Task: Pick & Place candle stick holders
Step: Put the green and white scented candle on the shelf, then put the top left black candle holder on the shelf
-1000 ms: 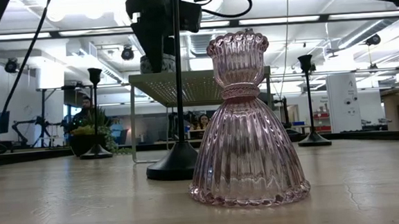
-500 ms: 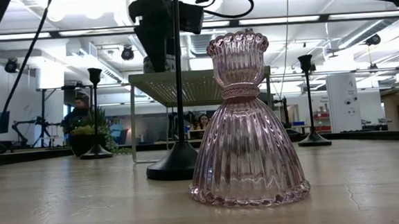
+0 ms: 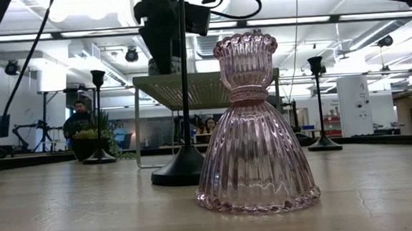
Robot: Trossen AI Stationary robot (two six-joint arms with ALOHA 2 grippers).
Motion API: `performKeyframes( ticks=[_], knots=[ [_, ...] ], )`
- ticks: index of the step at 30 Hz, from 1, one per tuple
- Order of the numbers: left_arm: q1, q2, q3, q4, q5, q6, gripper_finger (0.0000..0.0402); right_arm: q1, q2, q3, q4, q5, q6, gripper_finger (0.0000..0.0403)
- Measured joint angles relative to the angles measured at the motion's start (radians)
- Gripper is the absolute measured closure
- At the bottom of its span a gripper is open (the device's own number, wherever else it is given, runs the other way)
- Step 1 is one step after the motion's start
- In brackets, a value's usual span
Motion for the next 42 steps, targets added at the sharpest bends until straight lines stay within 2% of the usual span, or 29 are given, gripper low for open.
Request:
performKeyframes(
  ticks=[6, 16, 27, 30, 36, 42],
  knots=[
    [0.004, -0.002, 0.015, -0.011, 0.0, -0.013, 0.0007, 0.0, 0.0, 0.0, 0.0, 0.0, -0.003, 0.0003],
    [0.005, -0.005, 0.054, -0.074, 0.0, -0.01, 0.0005, 0.0, 0.0, 0.0, 0.0, 0.0, 0.0, 0.0003],
    [0.005, -0.015, 0.28, -0.249, -0.023, -0.035, 0.0005, 0.0, 0.0, 0.0, 0.0, 0.0, -0.001, 0.0003],
    [0.004, -0.046, 0.304, -0.254, -0.047, -0.065, 0.0005, 0.0, 0.0, 0.0, 0.0, 0.0, -0.002, 0.0003],
    [0.004, -0.152, 0.252, -0.248, -0.175, -0.175, 0.0005, 0.0, 0.0, 0.0, 0.0, 0.0, 0.0, 0.0003],
    [0.0, -0.316, 0.104, -0.178, -0.258, -0.225, 0.0005, 0.0, 0.002, 0.0, 0.0, 0.0, 0.001, 0.0003]
  ],
)
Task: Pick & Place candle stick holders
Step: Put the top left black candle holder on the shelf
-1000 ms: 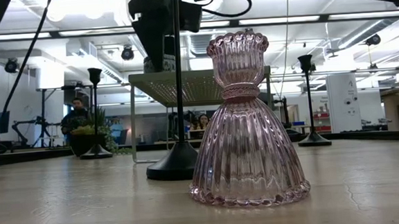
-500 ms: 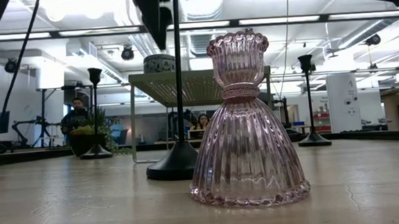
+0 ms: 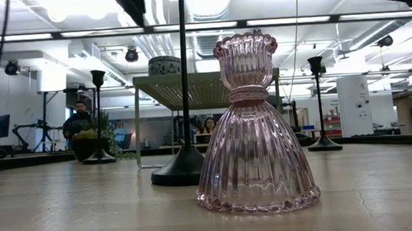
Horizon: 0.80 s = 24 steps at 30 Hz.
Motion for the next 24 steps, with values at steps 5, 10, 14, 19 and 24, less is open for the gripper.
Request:
performKeyframes(
  ticks=[5, 10, 14, 19, 24],
  knots=[
    [-0.001, -0.17, -0.188, 0.129, -0.028, -0.029, 0.0005, 0.0, 0.0, 0.0, 0.0, 0.0, -0.004, 0.0003],
    [-0.001, -0.359, -0.41, 0.313, -0.044, -0.084, 0.0005, 0.0, 0.0, 0.0, 0.0, 0.0, -0.005, 0.0003],
    [-0.001, -0.506, -0.596, 0.501, -0.074, -0.125, 0.0005, 0.0, 0.0, 0.0, 0.0, 0.0, 0.0, 0.0003],
    [-0.001, -0.642, -0.8, 0.677, -0.092, -0.176, 0.0005, 0.0, 0.0, 0.0, 0.0, 0.0, -0.003, 0.0003],
    [-0.004, -0.719, -0.925, 0.705, -0.161, -0.189, 0.0005, 0.0, 0.0, 0.0, 0.0, 0.0, -0.005, 0.0003]
  ],
)
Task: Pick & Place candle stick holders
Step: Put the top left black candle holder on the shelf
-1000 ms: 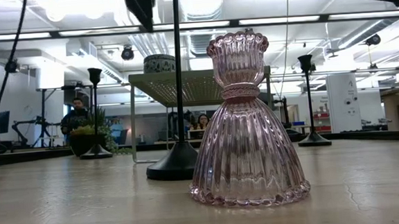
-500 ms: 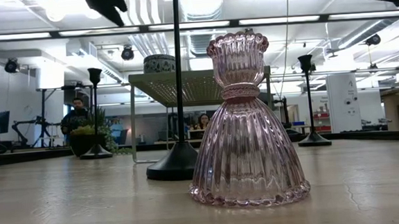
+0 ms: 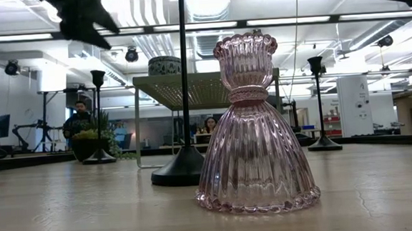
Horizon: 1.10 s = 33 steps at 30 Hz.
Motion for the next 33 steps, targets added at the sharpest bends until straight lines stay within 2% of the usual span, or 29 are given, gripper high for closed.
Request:
performKeyframes(
  ticks=[6, 14, 19, 27, 33],
  knots=[
    [-0.06, -0.087, -0.098, -0.037, -0.117, -0.146, 0.0005, 0.0, 0.0, 0.0, 0.0, 0.0, 0.001, 0.0003],
    [-0.211, -0.141, -0.255, -0.079, -0.445, -0.397, 0.0005, 0.0, 0.0, 0.0, 0.0, 0.0, 0.0, 0.0003],
    [-0.241, -0.122, -0.363, -0.006, -0.572, -0.53, 0.0005, 0.0, -0.001, 0.0, 0.0, 0.0, 0.004, 0.0003],
    [-0.24, -0.107, -0.527, 0.1, -0.648, -0.52, 0.0005, 0.0, -0.002, 0.0, 0.0, 0.0, 0.001, 0.0003],
    [-0.232, -0.108, -0.655, 0.33, -0.727, -0.46, 0.0005, 0.0, -0.002, 0.0, 0.0, 0.0, 0.004, 0.0003]
  ],
)
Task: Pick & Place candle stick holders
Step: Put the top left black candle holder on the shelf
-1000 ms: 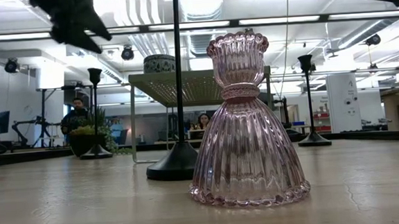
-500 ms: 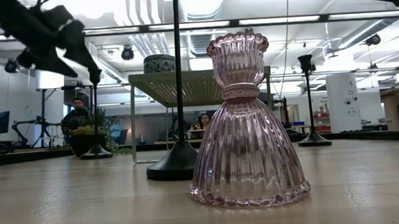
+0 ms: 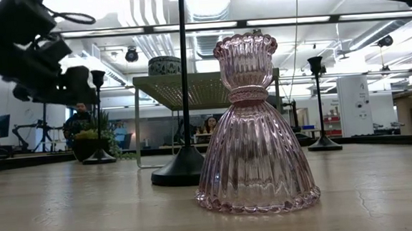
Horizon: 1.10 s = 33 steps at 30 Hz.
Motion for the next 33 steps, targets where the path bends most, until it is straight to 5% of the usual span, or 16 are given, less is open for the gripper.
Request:
performKeyframes(
  ticks=[11, 20, 26, 33],
  knots=[
    [0.144, 0.002, -0.152, 0.518, 0.009, 0.31, 0.0005, 0.0, 0.0, 0.0, 0.0, 0.0, -0.003, 0.0003],
    [0.358, 0.01, -0.16, 0.566, 0.273, 0.377, 0.0026, 0.0, 0.0, 0.0, 0.0, 0.0, 0.0, 0.0003],
    [0.413, 0.019, -0.16, 0.647, 0.376, 0.439, 0.0096, 0.0, 0.0, 0.0, 0.0, 0.0, 0.001, 0.0003],
    [0.415, 0.019, -0.16, 0.654, 0.383, 0.464, 0.0233, 0.0, 0.0, 0.0, 0.0, 0.0, 0.001, 0.0003]
  ],
)
